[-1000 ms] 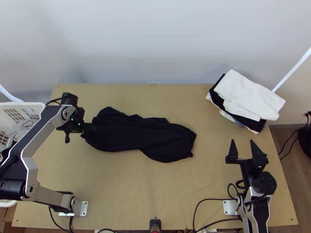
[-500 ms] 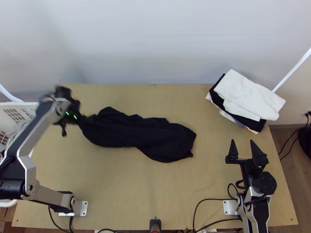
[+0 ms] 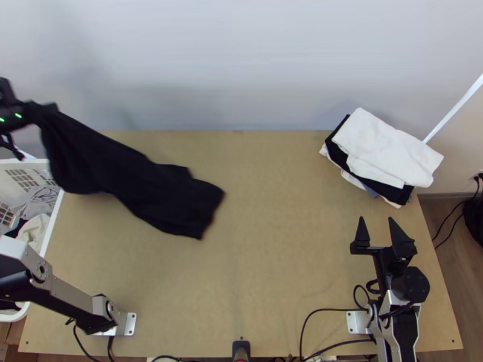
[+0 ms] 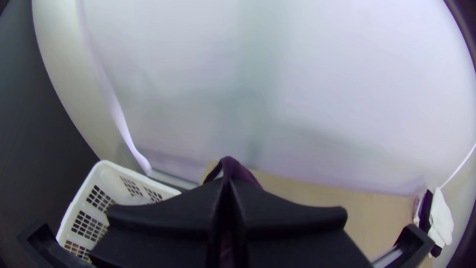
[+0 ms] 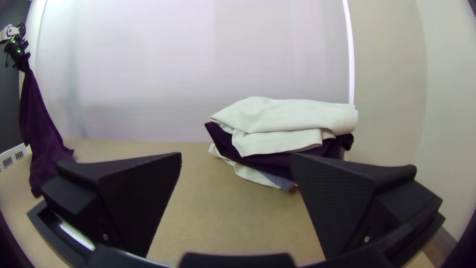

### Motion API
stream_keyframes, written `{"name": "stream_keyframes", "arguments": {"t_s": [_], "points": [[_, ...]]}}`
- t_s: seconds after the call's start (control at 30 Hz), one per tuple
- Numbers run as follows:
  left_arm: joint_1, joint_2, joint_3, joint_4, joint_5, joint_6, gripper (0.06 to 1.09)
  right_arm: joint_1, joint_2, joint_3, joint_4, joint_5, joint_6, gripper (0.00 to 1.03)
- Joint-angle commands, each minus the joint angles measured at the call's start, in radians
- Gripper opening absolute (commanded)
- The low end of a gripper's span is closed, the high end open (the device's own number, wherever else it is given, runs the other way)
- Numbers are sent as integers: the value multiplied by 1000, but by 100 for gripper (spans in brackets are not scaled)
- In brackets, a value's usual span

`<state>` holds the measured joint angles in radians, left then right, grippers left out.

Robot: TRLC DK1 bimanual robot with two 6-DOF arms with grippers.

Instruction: Fold the t-shirt

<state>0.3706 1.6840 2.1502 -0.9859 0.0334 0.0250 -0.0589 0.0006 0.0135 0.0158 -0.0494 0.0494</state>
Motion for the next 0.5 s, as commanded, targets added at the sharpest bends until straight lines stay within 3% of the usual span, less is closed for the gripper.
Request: {"name": "stream_keyframes", "arguments": {"t_s": [0.0, 0.2, 0.47], "points": [[44, -3, 139, 30, -6, -19, 10, 10, -2, -6, -16, 5, 10, 98], [51, -87, 140, 128, -4, -39, 10, 10, -2, -6, -16, 5, 10, 98], [-228, -172, 103, 85, -6, -171, 10, 10, -2, -6, -16, 6, 10, 98]]}}
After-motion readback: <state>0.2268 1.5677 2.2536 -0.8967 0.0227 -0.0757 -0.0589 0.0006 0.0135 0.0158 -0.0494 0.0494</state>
